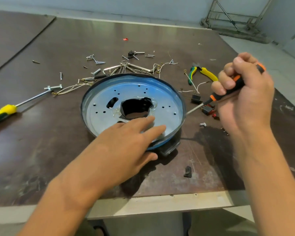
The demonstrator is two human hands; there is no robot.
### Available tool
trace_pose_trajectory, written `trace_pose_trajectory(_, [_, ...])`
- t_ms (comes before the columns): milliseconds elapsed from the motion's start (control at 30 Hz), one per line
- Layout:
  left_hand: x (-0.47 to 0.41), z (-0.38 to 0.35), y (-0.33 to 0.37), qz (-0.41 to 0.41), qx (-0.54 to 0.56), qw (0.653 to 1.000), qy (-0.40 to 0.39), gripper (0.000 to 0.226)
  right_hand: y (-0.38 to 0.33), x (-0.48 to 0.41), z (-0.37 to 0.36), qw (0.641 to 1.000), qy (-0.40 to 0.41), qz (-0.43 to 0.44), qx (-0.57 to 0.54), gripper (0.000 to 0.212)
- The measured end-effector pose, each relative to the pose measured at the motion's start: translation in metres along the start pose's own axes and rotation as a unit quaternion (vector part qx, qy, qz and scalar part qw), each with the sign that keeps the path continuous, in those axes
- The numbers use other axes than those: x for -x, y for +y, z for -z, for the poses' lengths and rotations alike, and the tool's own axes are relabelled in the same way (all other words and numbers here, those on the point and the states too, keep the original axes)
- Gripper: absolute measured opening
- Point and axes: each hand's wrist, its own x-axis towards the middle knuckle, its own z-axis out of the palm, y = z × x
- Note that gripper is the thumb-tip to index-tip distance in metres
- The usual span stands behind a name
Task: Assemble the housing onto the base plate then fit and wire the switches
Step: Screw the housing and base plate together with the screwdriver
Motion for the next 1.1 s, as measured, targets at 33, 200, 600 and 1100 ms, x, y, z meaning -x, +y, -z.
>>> trace_pose_trajectory(33, [-0.001, -0.003, 0.001, 0.001, -0.018, 1.000, 0.001, 0.059, -0.002, -0.003, 0.003, 1.000, 0.017, 0.000, -0.008, 0.012])
trace_pose_trajectory(200, [0.007, 0.003, -0.021, -0.011, 0.015, 1.000, -0.021, 0.066, 0.000, -0.014, 0.020, 0.988, 0.046, -0.058, 0.138, 0.013])
trace_pose_trajectory(600, [-0.004, -0.002, 0.003, 0.069, -0.013, 0.997, 0.022, 0.060, 0.059, 0.012, 0.005, 0.801, -0.131, -0.103, 0.574, 0.058])
trace_pose_trajectory(1100, [0.001, 0.017, 0.013, 0.092, 0.076, 0.992, -0.033, 0.087, 0.053, 0.029, -0.011, 0.845, -0.208, -0.312, 0.382, 0.014])
